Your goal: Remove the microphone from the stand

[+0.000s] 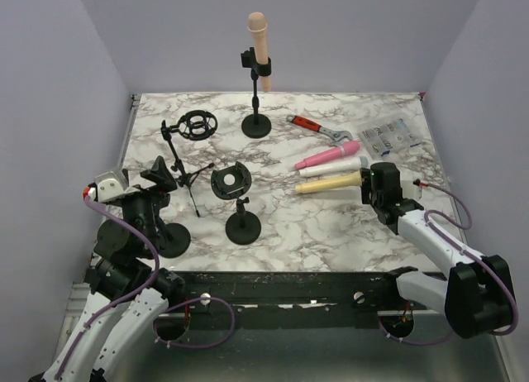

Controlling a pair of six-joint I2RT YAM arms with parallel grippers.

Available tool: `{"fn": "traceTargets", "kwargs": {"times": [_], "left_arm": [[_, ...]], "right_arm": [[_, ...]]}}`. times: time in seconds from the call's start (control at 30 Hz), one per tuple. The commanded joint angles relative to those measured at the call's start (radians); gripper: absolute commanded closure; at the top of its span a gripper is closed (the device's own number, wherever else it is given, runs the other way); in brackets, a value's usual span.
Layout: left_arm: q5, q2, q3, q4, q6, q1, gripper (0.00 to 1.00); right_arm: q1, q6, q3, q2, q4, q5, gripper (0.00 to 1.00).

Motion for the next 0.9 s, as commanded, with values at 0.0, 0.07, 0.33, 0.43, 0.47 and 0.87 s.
{"fn": "traceTargets", "kwargs": {"times": [0.0, 0.07, 0.33, 0.43, 0.47, 0.87], "left_arm": [[0.019, -0.017, 0.027, -0.009, -0.01, 0.006, 0.09], [0.022, -0.016, 0.026, -0.009, -0.01, 0.006, 0.09], [0.023, -0.017, 0.029, -0.011, -0.013, 0.006, 0.09], [0.025, -0.016, 0.028, -0.012, -0.013, 0.006, 0.09], [0.023, -0.017, 0.028, -0.011, -0.013, 0.006, 0.09], [0.02, -0.016, 0.028, -0.011, -0.012, 0.006, 0.09]], "right_arm": [[-0.033, 0.098, -0.037, 0.044, 0.062, -0.015, 0.98], [-0.039, 0.101, -0.047, 0.063, 0.082, -0.012, 0.98], [-0.071, 0.094, -0.087, 0.151, 0.167, -0.065, 0.9], [-0.081, 0.093, -0.094, 0.177, 0.185, -0.087, 0.89], [-0.083, 0.088, -0.096, 0.181, 0.192, -0.089, 0.87], [-0.099, 0.063, -0.094, 0.245, 0.215, -0.081, 0.76]]}}
